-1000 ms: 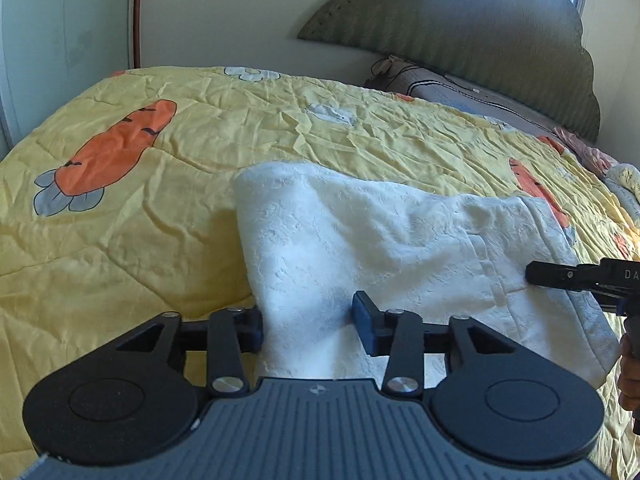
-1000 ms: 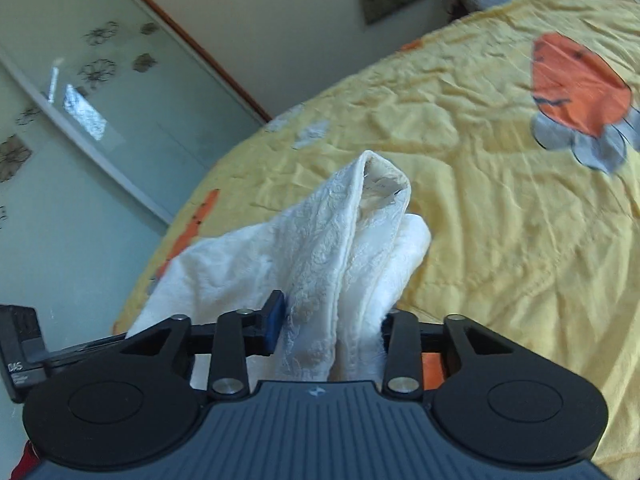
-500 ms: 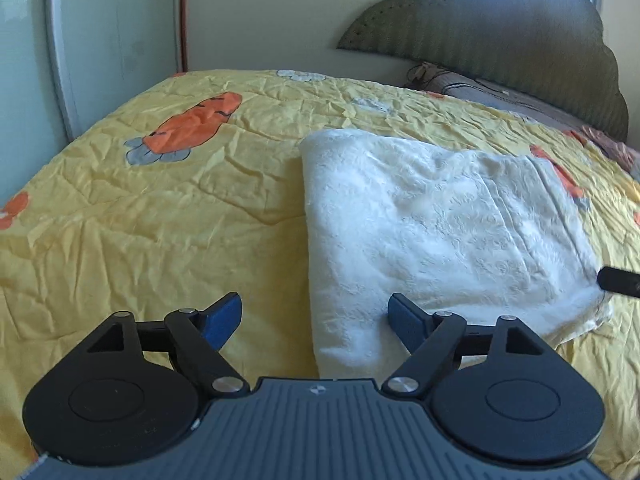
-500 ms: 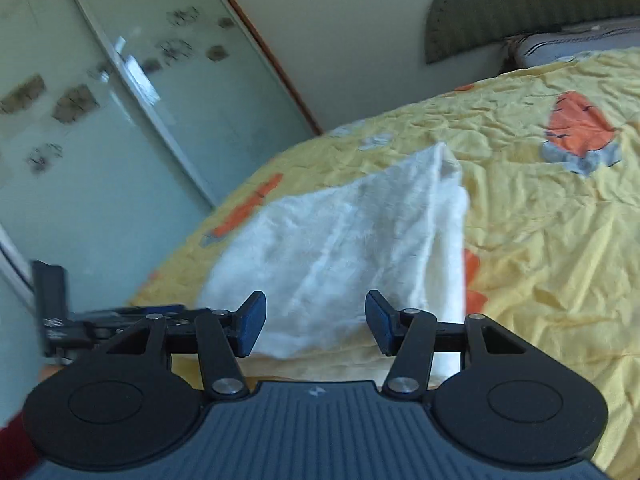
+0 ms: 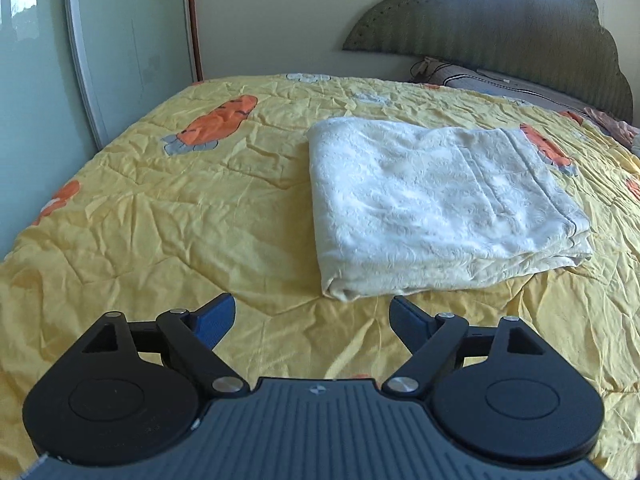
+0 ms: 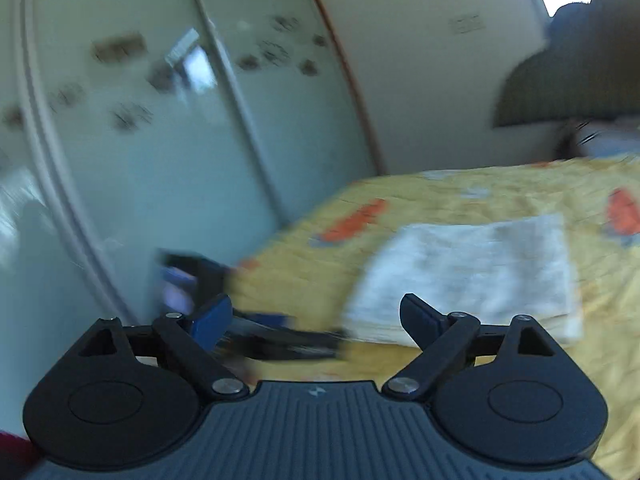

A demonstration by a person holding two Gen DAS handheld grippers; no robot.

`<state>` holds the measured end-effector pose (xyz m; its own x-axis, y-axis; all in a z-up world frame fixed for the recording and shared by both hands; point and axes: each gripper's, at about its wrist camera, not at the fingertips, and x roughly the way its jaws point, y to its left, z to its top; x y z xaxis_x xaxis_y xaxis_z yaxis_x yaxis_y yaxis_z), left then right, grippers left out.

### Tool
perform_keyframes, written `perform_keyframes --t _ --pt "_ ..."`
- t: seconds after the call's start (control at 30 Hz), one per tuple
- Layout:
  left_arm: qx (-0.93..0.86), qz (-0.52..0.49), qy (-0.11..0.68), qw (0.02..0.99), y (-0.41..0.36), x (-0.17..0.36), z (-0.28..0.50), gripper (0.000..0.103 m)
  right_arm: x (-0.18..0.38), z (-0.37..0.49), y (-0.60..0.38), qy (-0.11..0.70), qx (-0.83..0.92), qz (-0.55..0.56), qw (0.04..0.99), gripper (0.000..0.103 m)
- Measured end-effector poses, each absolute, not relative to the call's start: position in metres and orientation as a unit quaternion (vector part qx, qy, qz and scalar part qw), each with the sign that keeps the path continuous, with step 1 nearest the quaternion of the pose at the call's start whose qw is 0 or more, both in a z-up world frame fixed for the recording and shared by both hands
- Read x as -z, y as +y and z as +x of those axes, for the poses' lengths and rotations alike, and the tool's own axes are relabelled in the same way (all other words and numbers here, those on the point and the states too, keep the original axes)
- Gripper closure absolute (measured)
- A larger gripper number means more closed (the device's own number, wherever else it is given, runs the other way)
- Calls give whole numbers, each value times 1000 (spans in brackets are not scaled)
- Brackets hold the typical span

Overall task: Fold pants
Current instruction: 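Open both grippers and withdraw them from the folded pants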

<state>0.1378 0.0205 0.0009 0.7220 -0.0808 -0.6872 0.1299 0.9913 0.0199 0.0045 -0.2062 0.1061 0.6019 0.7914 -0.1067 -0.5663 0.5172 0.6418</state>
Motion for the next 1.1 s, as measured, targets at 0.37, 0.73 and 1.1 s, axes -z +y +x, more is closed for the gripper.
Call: perform_keyframes --t 0.37,0.73,1.1 --pt "43 66 340 937 -4 15 118 16 -11 46 -181 213 -49 -29 975 0" --pt "52 74 335 938 -24 39 116 14 42 62 -218 285 -32 60 956 0" --pt "44 62 328 942 -18 44 114 6 50 72 -215 320 -19 46 946 0"
